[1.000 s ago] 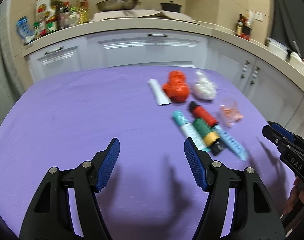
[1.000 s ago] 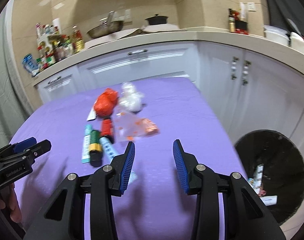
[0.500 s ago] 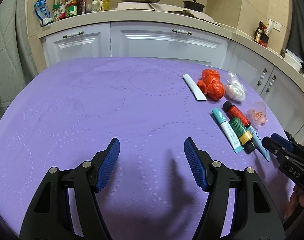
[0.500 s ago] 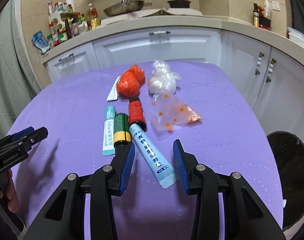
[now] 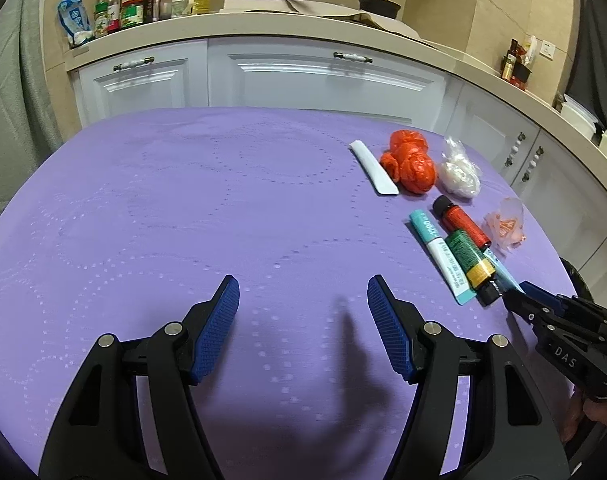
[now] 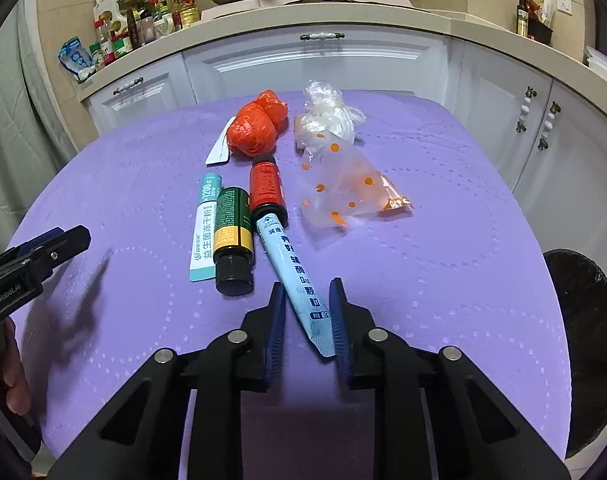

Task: Collect trash
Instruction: 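Grasp the blue-white tube with the right tool while the left tool grasps the green-yellow bottle, then carry the green bottle and blue tube over the bin and release both, then move both open tools back over the table items, then grasp the orange-dotted clear bag with the right tool while the left tool grasps the teal-capped tube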

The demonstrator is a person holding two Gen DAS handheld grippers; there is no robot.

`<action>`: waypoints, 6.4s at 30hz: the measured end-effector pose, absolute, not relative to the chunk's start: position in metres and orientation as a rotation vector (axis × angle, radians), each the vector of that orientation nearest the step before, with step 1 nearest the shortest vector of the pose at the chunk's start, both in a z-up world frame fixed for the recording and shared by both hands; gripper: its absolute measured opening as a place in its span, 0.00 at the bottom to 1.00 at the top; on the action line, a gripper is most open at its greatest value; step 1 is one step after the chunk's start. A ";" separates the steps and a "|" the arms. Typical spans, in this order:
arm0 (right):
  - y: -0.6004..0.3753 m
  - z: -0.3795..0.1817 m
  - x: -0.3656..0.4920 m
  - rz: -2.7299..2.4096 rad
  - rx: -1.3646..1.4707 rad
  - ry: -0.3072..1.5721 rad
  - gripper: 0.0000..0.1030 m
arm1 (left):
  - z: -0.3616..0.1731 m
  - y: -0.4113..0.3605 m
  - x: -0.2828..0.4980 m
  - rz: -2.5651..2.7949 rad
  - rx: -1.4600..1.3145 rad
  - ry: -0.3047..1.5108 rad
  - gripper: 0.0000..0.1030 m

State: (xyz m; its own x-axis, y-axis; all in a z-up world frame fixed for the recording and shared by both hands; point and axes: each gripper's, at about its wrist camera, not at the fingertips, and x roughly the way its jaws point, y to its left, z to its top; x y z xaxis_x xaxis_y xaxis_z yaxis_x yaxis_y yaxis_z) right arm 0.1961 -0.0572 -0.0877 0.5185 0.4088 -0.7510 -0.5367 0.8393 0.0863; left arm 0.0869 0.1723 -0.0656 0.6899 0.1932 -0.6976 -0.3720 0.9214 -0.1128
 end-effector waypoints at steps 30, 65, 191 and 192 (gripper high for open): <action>-0.131 -0.076 0.195 0.519 -0.004 0.801 0.11 | -0.064 0.075 0.128 0.173 -0.147 0.776 0.63; -0.165 -0.077 0.201 0.488 0.064 0.780 0.11 | -0.075 0.050 0.153 0.156 -0.123 0.817 0.23; -0.069 -0.077 0.253 0.482 -0.020 0.812 0.26 | -0.056 0.153 0.112 0.343 -0.221 0.733 0.65; -0.069 -0.076 0.252 0.483 -0.020 0.807 0.24 | -0.057 0.152 0.113 0.340 -0.221 0.735 0.65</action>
State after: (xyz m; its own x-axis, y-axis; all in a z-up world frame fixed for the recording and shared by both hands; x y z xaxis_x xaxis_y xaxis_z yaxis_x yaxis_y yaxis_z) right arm 0.2520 -0.0691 -0.0759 0.5891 0.4077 -0.6977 -0.4223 0.8914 0.1643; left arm 0.1134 0.1516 -0.0570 0.6909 0.2248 -0.6871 -0.3781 0.9224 -0.0784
